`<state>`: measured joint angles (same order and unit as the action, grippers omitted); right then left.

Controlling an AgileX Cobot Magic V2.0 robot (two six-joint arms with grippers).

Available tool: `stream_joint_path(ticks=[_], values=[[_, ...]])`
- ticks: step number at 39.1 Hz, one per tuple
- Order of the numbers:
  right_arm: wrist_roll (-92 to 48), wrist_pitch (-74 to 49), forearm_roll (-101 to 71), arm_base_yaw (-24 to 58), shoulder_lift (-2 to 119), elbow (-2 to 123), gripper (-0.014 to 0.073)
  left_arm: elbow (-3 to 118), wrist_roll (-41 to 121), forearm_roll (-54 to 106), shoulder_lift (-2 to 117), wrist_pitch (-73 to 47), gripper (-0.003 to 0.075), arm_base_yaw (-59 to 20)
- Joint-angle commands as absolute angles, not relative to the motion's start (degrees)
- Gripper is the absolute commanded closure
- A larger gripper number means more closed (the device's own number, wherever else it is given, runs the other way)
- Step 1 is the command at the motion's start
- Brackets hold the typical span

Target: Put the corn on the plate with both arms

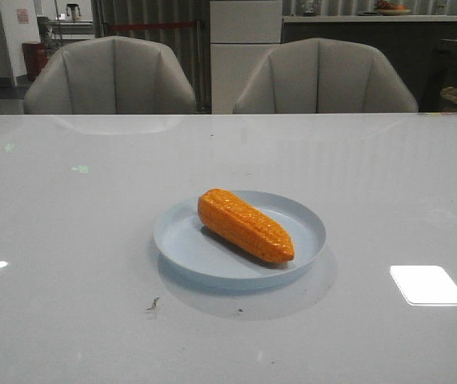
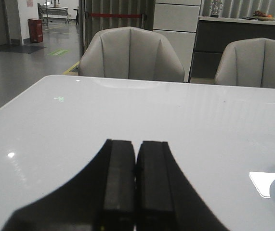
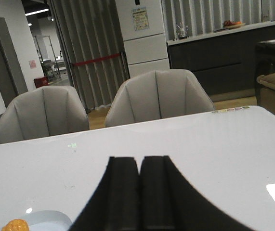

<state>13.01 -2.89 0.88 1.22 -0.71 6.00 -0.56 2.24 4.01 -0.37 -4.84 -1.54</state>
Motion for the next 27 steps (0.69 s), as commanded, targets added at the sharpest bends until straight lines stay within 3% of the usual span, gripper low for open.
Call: stream_joint_path(ticks=[1,27], values=[[13.0,8.8,0.8,0.9,-2.0,2.9,0.0537,-2.8,2.0,4.6,-1.1,-0.4,0.0626,-1.6],[13.0,6.7,0.8,0.9,-2.0,-0.4,0.0537,-2.8,2.0,4.6,-1.1,-0.4,0.0626,-1.6]])
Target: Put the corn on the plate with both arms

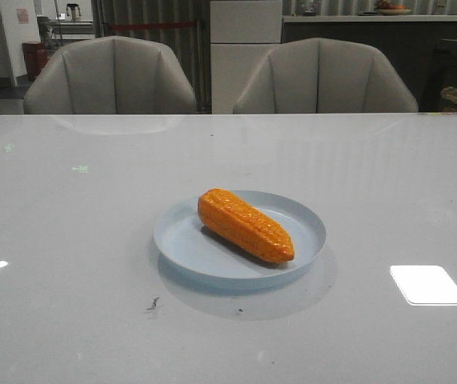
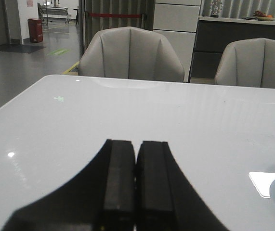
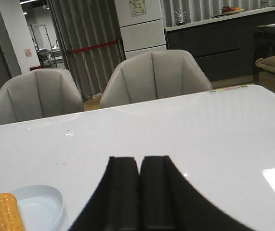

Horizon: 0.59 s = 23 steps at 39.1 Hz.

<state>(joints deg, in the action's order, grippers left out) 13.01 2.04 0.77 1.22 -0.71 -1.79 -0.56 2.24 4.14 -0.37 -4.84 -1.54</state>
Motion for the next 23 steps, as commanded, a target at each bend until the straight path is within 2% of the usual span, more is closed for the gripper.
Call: stream_joint_path(ticks=[1,14,23], values=[[13.0,6.6,0.8,0.9,-2.0,-0.4,0.0537,-2.8,2.0,4.6,-1.1,-0.4,0.0626,-1.6],[13.0,-11.0,1.7,0.9,-2.0,-0.4,0.0537,-2.8,2.0,4.6,-1.1,-0.4,0.0626,-1.6],[13.0,-13.0,1.7,0.9,-2.0,-0.4,0.0537,-2.8,2.0,4.6,-1.1,-0.4,0.0626,-1.6]])
